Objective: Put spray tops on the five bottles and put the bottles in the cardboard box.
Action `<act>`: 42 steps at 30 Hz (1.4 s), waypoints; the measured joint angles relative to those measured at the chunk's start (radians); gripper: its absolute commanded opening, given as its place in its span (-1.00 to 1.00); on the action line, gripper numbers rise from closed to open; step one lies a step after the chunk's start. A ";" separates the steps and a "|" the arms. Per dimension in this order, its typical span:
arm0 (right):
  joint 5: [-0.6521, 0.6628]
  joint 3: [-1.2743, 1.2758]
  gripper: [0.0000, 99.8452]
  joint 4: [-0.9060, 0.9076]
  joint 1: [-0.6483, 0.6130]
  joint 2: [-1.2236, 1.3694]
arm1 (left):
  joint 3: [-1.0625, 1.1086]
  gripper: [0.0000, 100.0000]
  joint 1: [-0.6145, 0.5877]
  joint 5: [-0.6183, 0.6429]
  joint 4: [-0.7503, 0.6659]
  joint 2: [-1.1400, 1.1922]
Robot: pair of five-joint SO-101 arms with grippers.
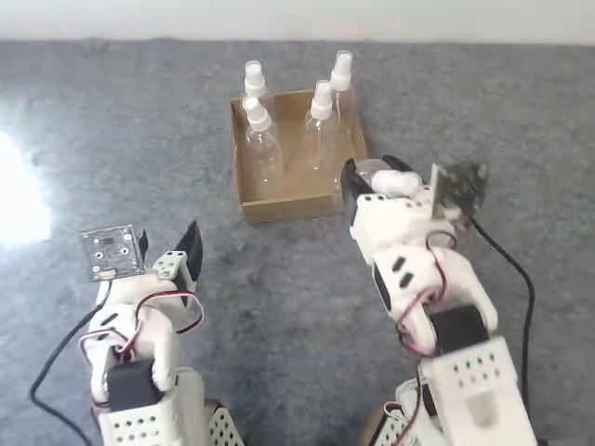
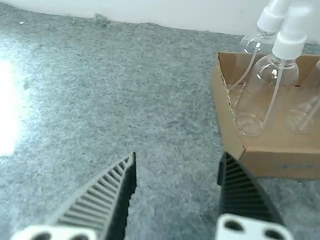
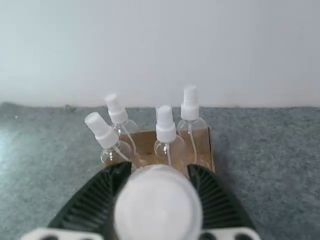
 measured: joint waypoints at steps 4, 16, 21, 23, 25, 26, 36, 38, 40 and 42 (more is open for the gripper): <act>0.014 -0.063 -0.93 0.000 0.000 0.155 | 0.026 -0.51 0.000 0.000 -0.040 0.002; 0.066 -0.184 -0.93 -0.014 0.000 0.399 | 0.028 -0.51 0.000 0.000 -0.049 0.002; 0.075 -0.245 -0.93 -0.014 0.000 0.473 | 0.028 -0.51 0.000 -0.003 -0.049 0.002; 0.075 -0.273 -0.93 -0.014 0.000 0.508 | 0.028 -0.51 0.000 -0.003 -0.049 0.002; 0.075 -0.305 -0.93 -0.014 0.000 0.551 | 0.028 -0.51 0.000 -0.003 -0.049 0.002; 0.075 -0.324 -0.93 -0.014 0.000 0.574 | 0.028 -0.51 0.000 -0.003 -0.049 0.002; 0.075 -0.457 -0.93 -0.014 0.000 0.764 | 0.038 -0.51 0.000 -0.043 -0.049 0.000; 0.075 -0.479 -0.93 -0.014 0.000 0.789 | 0.044 -0.51 0.002 -0.049 -0.049 0.002; 0.075 -0.500 -0.93 -0.014 0.000 0.810 | 0.043 -0.51 0.002 -0.054 -0.049 0.000; 0.075 -0.517 -0.93 -0.014 0.002 0.832 | 0.043 -0.51 0.002 -0.054 -0.049 0.002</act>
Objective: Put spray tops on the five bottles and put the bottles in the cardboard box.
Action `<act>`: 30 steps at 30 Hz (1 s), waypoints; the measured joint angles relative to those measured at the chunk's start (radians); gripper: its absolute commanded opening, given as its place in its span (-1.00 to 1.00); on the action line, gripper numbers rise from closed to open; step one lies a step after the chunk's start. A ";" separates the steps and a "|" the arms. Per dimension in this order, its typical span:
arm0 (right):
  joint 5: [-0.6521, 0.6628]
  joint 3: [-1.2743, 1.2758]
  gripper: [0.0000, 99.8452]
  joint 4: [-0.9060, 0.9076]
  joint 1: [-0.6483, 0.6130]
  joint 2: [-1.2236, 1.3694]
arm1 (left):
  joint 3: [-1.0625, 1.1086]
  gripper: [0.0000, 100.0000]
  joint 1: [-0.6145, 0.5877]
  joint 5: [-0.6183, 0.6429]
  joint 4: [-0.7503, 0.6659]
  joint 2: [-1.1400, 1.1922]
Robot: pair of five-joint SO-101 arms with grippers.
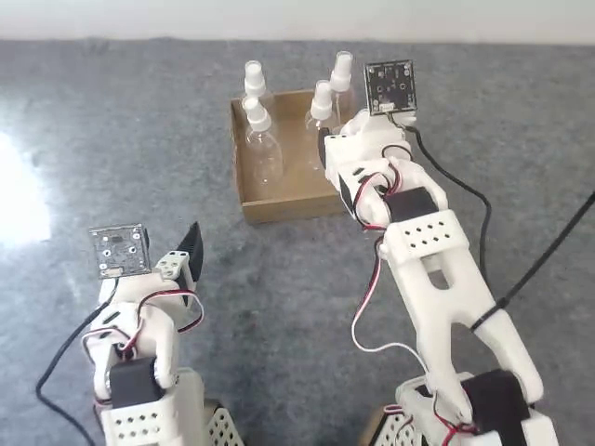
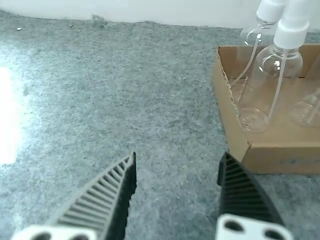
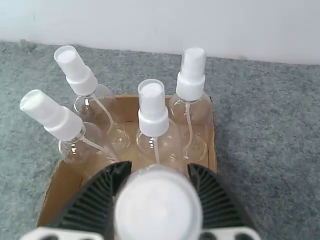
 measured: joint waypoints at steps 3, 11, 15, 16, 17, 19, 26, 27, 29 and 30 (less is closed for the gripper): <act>0.000 -0.006 -0.93 -0.014 0.020 0.032 | 0.000 -0.51 0.000 0.000 0.000 0.000; 0.000 -0.006 -0.93 -0.028 0.044 0.095 | 0.000 -0.51 0.000 0.000 0.000 0.000; 0.000 -0.006 -0.93 -0.035 0.046 0.123 | 0.000 -0.51 0.000 0.000 0.000 0.000; 0.000 -0.006 -0.93 -0.035 0.046 0.129 | 0.000 -0.51 0.000 0.000 0.000 0.000; 0.000 -0.006 -0.93 -0.040 0.046 0.140 | 0.000 -0.51 0.000 0.000 0.000 0.000; 0.000 -0.006 -0.93 -0.061 0.046 0.161 | 0.000 -0.51 0.000 0.000 0.000 0.000; 0.026 -0.006 -0.93 -0.120 0.046 0.238 | 0.000 -0.51 0.000 0.000 0.000 0.000; 0.040 -0.006 -0.93 -0.123 0.046 0.247 | 0.000 -0.51 0.000 0.000 0.000 0.000; 0.057 -0.006 -0.92 -0.126 0.046 0.259 | 0.000 -0.51 0.000 0.000 0.000 0.000; 0.063 -0.006 -0.92 -0.126 0.044 0.262 | 0.000 -0.51 0.000 0.000 0.000 0.000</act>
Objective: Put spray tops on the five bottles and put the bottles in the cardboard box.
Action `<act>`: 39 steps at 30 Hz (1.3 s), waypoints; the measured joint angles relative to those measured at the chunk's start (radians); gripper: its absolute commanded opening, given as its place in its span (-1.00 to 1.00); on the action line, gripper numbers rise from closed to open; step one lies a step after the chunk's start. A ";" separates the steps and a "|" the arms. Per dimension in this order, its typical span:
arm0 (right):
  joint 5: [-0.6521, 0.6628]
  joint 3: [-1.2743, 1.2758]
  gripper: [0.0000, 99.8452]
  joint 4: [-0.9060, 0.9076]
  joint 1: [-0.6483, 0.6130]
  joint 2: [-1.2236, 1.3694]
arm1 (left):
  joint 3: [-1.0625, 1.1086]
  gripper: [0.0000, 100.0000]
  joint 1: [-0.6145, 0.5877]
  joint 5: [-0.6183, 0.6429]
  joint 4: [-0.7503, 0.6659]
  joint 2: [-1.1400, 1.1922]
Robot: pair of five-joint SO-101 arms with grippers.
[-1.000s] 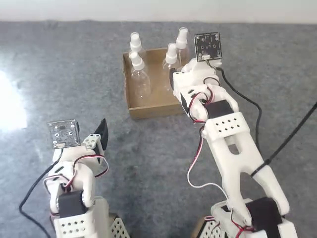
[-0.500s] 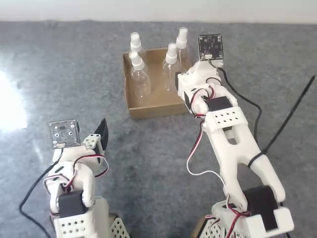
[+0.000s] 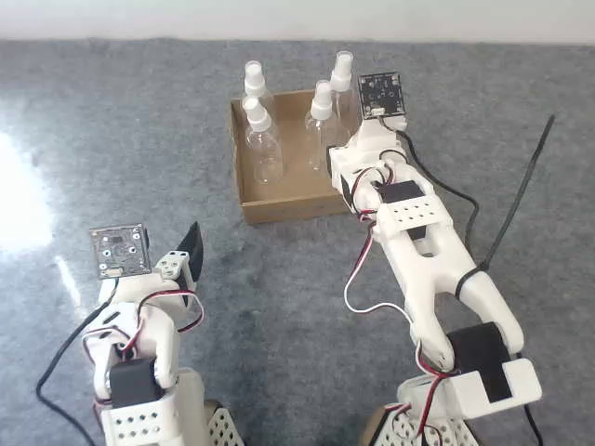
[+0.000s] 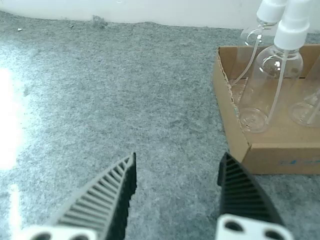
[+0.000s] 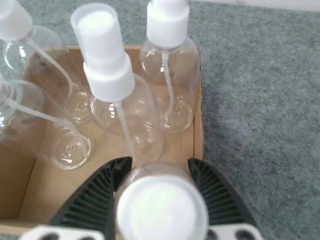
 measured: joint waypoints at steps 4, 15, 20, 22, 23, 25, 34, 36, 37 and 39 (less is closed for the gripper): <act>0.008 0.000 -0.92 0.000 -0.002 0.002 | 0.000 -0.51 0.000 0.000 0.000 0.000; 0.009 0.000 -0.73 0.000 -0.020 0.002 | 0.000 -0.51 0.000 0.000 0.000 0.000; 0.009 0.000 -0.68 -0.002 -0.021 0.002 | 0.000 -0.51 0.000 0.000 0.000 0.000; 0.009 0.000 -0.68 -0.002 -0.023 0.002 | 0.000 -0.51 0.000 0.000 0.000 0.000; 0.009 0.000 -0.68 -0.002 -0.025 0.002 | 0.000 -0.51 0.000 0.000 0.000 0.000; 0.009 0.000 -0.67 -0.002 -0.025 0.002 | 0.000 -0.51 0.000 0.000 0.000 0.000; 0.009 -0.015 -0.67 -0.002 -0.069 0.002 | 0.000 -0.51 0.000 -0.003 0.000 0.000; 0.009 -0.017 -0.67 -0.002 -0.068 0.003 | 0.000 -0.51 0.000 -0.003 0.000 0.000; 0.009 -0.021 -0.67 -0.002 -0.068 0.003 | 0.000 -0.51 0.000 -0.003 0.000 0.000; 0.009 -0.035 -0.67 -0.002 -0.068 0.003 | 0.000 -0.51 0.000 -0.003 0.000 0.000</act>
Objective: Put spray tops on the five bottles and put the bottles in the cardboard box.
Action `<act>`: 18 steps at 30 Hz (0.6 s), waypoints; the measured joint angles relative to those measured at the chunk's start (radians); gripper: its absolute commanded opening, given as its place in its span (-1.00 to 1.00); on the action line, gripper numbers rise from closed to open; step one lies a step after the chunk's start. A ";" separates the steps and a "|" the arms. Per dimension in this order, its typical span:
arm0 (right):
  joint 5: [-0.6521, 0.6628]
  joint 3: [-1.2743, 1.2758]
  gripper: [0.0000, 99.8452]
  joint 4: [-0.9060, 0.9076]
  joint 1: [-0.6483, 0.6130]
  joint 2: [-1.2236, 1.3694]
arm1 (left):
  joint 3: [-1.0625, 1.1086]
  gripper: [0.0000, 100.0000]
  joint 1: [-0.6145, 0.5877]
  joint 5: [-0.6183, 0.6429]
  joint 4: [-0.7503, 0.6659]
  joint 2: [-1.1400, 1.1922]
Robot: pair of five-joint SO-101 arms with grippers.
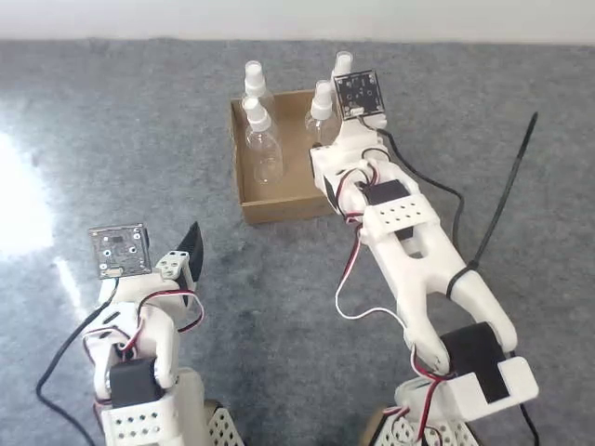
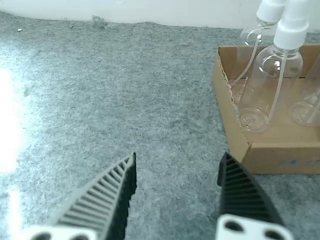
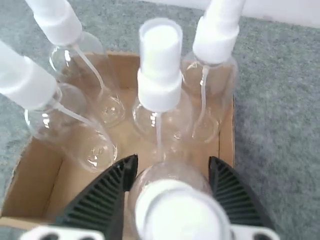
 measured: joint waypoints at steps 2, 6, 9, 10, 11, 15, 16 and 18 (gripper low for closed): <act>0.000 -0.021 -0.67 0.000 -0.002 0.029 | 0.000 -0.51 0.000 0.000 0.000 0.000; 0.000 -0.057 -0.67 0.000 0.000 0.100 | 0.000 -0.51 0.000 0.000 0.000 0.000; 0.002 -0.072 -0.63 0.000 0.000 0.114 | 0.000 -0.51 0.000 0.000 0.000 0.000; 0.002 -0.072 -0.58 0.000 0.000 0.114 | 0.000 -0.51 0.000 0.000 0.000 0.000; 0.003 -0.072 -0.53 0.000 0.000 0.114 | 0.000 -0.51 0.000 0.000 0.000 0.000; 0.003 -0.072 -0.41 0.005 -0.002 0.114 | 0.000 -0.51 0.000 0.000 0.000 0.000; 0.003 -0.072 -0.41 0.014 -0.002 0.114 | 0.000 -0.51 0.000 0.000 0.000 0.000; 0.003 -0.078 -0.41 0.040 -0.002 0.114 | 0.000 -0.51 0.000 0.000 0.000 0.000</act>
